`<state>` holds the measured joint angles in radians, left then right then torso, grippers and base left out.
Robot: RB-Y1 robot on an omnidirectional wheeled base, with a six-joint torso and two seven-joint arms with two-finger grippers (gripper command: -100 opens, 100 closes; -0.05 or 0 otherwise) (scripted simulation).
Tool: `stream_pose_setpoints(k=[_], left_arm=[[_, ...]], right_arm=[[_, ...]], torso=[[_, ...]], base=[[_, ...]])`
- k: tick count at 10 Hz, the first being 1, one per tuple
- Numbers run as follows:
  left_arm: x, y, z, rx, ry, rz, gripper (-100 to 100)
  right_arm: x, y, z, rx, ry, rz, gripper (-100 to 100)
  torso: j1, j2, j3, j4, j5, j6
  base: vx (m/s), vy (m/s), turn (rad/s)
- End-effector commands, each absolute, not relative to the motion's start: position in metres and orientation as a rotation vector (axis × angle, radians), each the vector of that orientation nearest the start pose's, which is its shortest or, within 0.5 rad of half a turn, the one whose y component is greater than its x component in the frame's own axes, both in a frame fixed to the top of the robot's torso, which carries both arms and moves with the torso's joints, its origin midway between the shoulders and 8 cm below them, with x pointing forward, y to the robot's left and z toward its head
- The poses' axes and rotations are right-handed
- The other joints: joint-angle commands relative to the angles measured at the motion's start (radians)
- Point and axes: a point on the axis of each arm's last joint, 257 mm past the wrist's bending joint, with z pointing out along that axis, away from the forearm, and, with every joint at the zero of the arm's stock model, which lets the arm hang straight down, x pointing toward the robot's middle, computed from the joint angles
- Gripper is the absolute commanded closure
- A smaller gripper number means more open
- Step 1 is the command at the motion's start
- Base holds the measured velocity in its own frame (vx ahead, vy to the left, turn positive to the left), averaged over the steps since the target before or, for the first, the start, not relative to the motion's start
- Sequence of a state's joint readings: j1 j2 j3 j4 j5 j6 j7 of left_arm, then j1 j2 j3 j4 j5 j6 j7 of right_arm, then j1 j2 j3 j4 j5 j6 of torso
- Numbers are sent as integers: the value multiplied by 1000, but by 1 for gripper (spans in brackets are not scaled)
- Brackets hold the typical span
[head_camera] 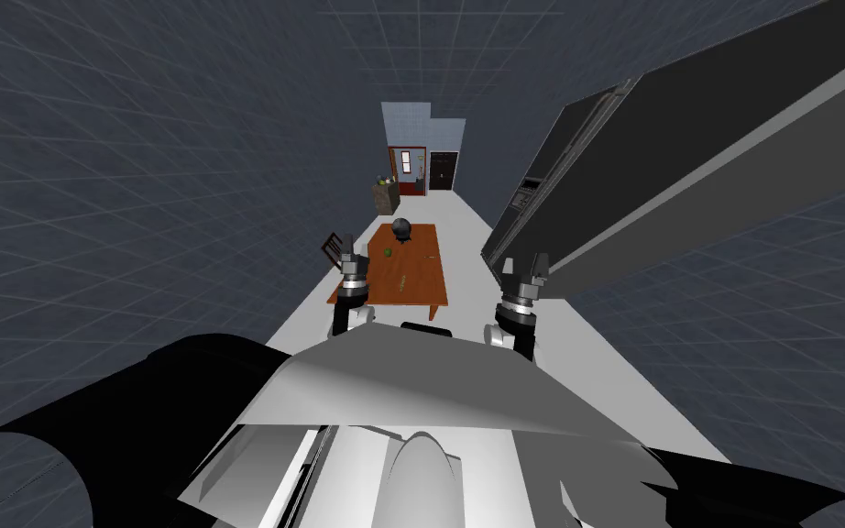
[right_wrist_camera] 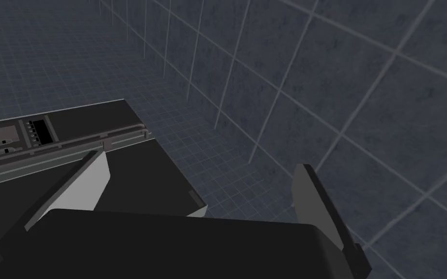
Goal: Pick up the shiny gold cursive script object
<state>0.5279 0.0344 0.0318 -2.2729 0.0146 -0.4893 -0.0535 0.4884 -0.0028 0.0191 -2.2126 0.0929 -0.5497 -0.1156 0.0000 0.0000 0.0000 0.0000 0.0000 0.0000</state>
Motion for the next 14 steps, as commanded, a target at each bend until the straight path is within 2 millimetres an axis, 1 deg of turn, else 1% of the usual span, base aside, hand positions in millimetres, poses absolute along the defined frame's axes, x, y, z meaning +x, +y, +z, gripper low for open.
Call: stream_pose_setpoints(k=[1,3,5,6,7,9,10,11,12,14], left_arm=[[348,293,-7,-666,738,-1209,-100],[353,296,-34,-697,819,-1201,-100],[356,302,-68,-750,910,-1187,-100],[356,302,-69,-744,919,-1186,-100],[357,306,-89,-772,974,-1174,-100],[355,317,-132,-845,1083,-1144,-100],[352,325,-157,-887,1143,-1122,-100],[352,324,-157,-876,1156,-1120,-100],[348,332,-182,-916,1218,-1095,-100],[335,350,-229,-998,1338,-1039,-100]], right_arm=[[352,-260,7,650,650,1377,0],[352,-260,7,650,650,1377,0],[352,-260,7,650,650,1377,0],[352,-260,7,650,650,1377,0],[352,-260,7,650,650,1377,0],[352,-260,7,650,650,1377,0],[352,-260,7,650,650,1377,0],[352,-260,7,650,650,1377,0],[352,-260,6,650,650,1377,0],[352,-260,7,650,650,1377,0]], torso=[[0,0,0,0,0,0],[2,3,2,1,0,0],[2,5,3,1,0,0],[2,5,3,1,0,0],[1,4,2,1,0,0],[1,5,3,1,0,0],[2,5,3,1,0,0],[1,6,3,1,0,0],[2,4,2,1,0,0],[2,4,3,1,0,0]], base=[[-27,8,-138],[-65,24,-176],[-69,19,-209],[-48,4,-45],[-48,-1,-138],[-78,7,-295],[-84,1,-306],[-54,7,-72],[-50,0,-193],[-73,1,-368]])
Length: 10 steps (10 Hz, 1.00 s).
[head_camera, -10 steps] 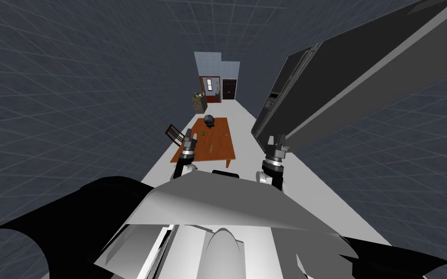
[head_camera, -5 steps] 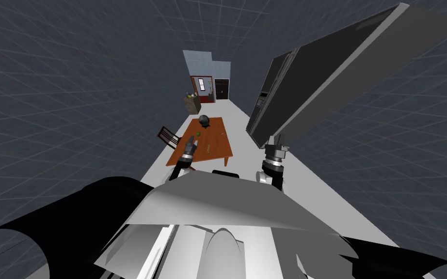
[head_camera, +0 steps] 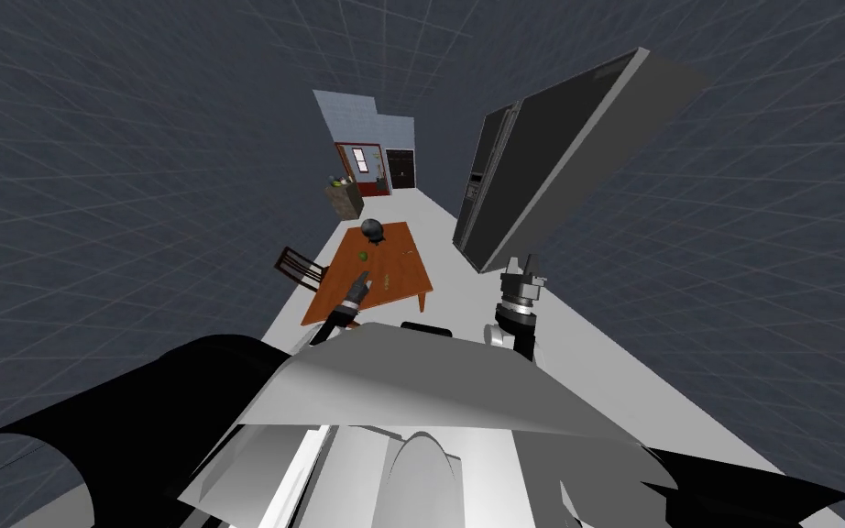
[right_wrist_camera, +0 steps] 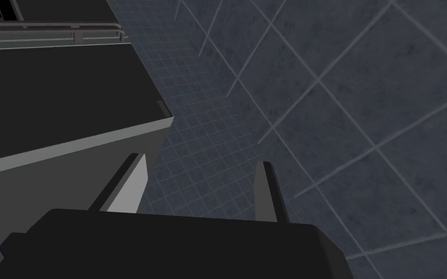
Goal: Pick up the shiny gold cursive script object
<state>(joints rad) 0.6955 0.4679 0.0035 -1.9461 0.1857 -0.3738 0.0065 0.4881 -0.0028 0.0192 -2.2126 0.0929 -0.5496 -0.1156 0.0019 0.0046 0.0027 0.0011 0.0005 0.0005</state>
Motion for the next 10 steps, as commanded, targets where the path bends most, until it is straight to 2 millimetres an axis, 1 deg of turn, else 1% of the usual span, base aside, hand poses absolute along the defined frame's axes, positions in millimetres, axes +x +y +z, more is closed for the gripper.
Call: stream_pose_setpoints(k=[1,3,4,5,6,7,8,9,10], left_arm=[[335,351,-232,-1000,1344,-1033,-100],[315,373,-281,-1094,1464,-956,-100],[315,373,-281,-1090,1468,-955,-100],[303,386,-305,-1136,1529,-909,-100],[292,396,-325,-1179,1581,-868,-100],[290,399,-328,-1181,1588,-859,-100],[277,411,-348,-1223,1643,-810,-100],[275,413,-350,-1227,1645,-804,-100],[260,427,-371,-1271,1700,-747,-100]], right_arm=[[352,-260,7,650,650,1377,0],[352,-260,7,650,650,1377,0],[352,-260,7,650,650,1377,0],[352,-260,6,650,650,1377,0],[352,-260,7,650,650,1377,0],[352,-260,7,650,650,1377,0],[352,-261,6,650,650,1377,0],[352,-260,7,650,650,1377,0],[352,-261,6,650,650,1377,0]], torso=[[0,0,0,0,0,0],[-1,-1,-1,0,0,0],[-1,-1,0,0,0,0],[0,-2,-1,0,0,-1],[0,-2,-1,0,0,0],[0,-2,-1,0,0,0],[1,-2,-1,0,0,-1],[0,-3,-1,0,0,0],[0,-3,-2,0,0,-2]], base=[[-52,-4,-113],[-55,-13,-317],[-47,-1,-119],[-39,-5,-228],[-50,-5,-422],[-40,5,-171],[-38,-9,-299],[-28,-4,-130],[-29,-10,-213]])
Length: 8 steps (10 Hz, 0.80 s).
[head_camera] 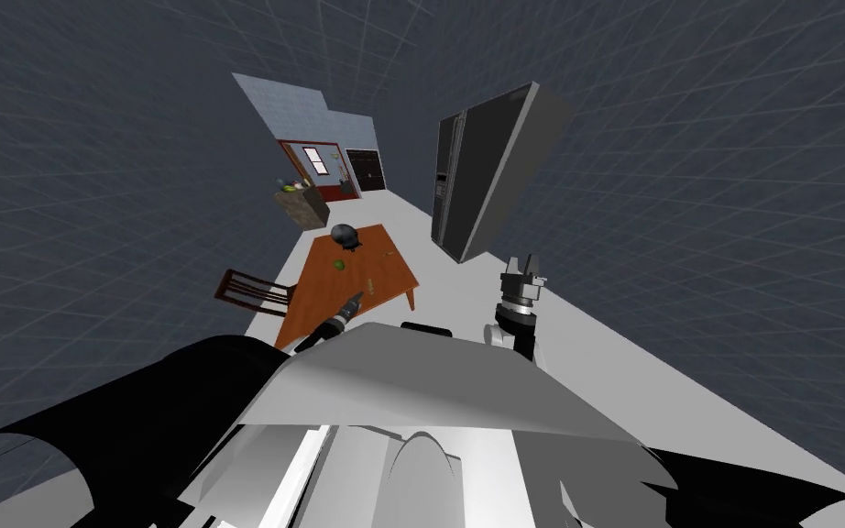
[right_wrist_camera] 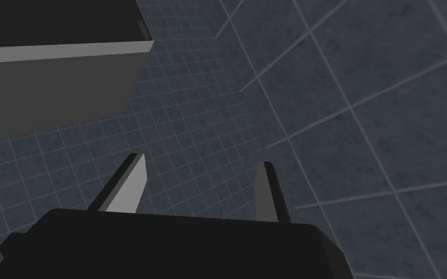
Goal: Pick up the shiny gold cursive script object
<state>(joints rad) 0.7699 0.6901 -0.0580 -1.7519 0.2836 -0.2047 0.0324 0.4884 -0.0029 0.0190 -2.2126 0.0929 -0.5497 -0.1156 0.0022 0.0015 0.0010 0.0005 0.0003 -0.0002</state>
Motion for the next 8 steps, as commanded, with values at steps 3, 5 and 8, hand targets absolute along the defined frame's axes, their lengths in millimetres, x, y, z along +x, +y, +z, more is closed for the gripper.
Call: stream_pose_setpoints(k=[3,5,8], left_arm=[[225,459,-408,-1356,1801,-617,-100],[208,475,-423,-1396,1845,-550,-100],[175,506,-448,-1465,1921,-414,-100]], right_arm=[[352,-260,7,650,650,1377,0],[352,-260,6,650,650,1377,0],[352,-260,6,650,650,1377,0]], torso=[[0,0,0,0,0,1],[0,0,0,0,0,0],[0,-2,-1,0,0,0]], base=[[-37,-2,-350],[-18,0,-210],[-7,-4,-212]])
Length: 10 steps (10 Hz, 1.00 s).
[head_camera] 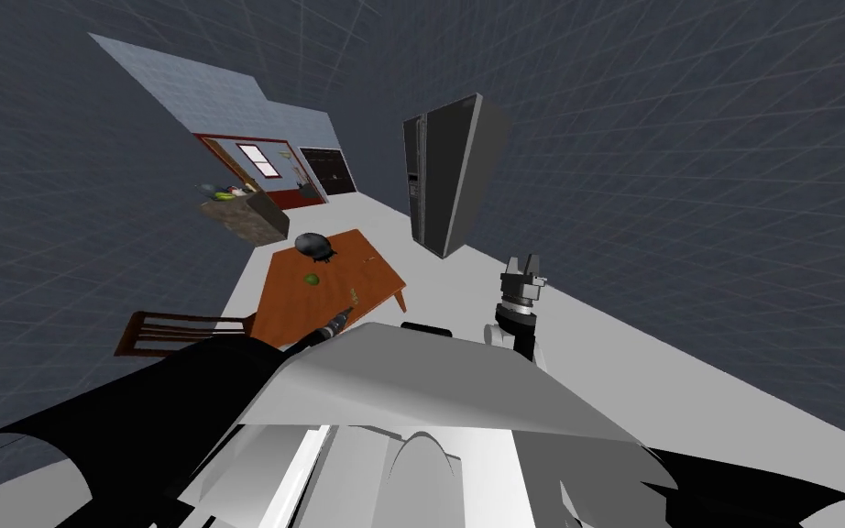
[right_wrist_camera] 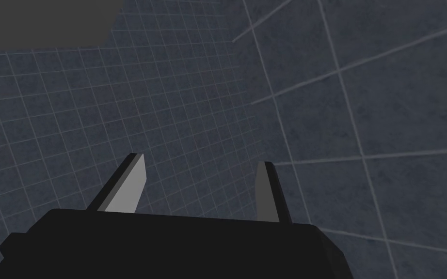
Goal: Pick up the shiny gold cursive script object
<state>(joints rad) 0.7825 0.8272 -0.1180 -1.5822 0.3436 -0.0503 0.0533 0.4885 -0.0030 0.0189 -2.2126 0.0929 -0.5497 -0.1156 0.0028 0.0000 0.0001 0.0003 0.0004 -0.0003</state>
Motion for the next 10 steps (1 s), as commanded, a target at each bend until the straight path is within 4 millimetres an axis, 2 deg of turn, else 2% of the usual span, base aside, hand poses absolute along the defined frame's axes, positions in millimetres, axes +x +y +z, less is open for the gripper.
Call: stream_pose_setpoints(k=[1,2,3,5,6,8,9,10], left_arm=[[173,508,-448,-1467,1922,-410,-100],[157,524,-458,-1498,1954,-339,-100],[157,524,-458,-1498,1954,-339,-100],[129,552,-472,-1549,2007,-209,-100],[125,555,-473,-1553,2007,-198,-100],[99,583,-482,-1596,2043,-71,-100],[98,583,-482,-1599,2044,-66,-100],[86,595,-486,-1619,2057,-5,-100]], right_arm=[[352,-260,6,650,650,1377,0],[352,-261,6,650,650,1377,0],[352,-261,6,650,650,1377,0],[352,-261,6,650,650,1377,0],[352,-261,6,650,650,1377,0],[352,-261,6,650,650,1377,0],[352,-261,6,650,650,1377,0],[352,-261,6,650,650,1376,0]], torso=[[0,0,0,0,0,0],[0,0,0,0,0,-1],[0,0,0,0,0,0],[0,-1,0,0,0,0],[1,-1,-1,0,0,0],[1,-1,-1,0,0,0],[1,-1,-1,0,0,0],[1,-1,-1,0,0,-2]], base=[[-14,5,-189],[-11,0,-283],[-7,5,-153],[-3,0,-319],[-1,11,-179],[3,8,-337],[5,17,-95],[9,7,-207]])
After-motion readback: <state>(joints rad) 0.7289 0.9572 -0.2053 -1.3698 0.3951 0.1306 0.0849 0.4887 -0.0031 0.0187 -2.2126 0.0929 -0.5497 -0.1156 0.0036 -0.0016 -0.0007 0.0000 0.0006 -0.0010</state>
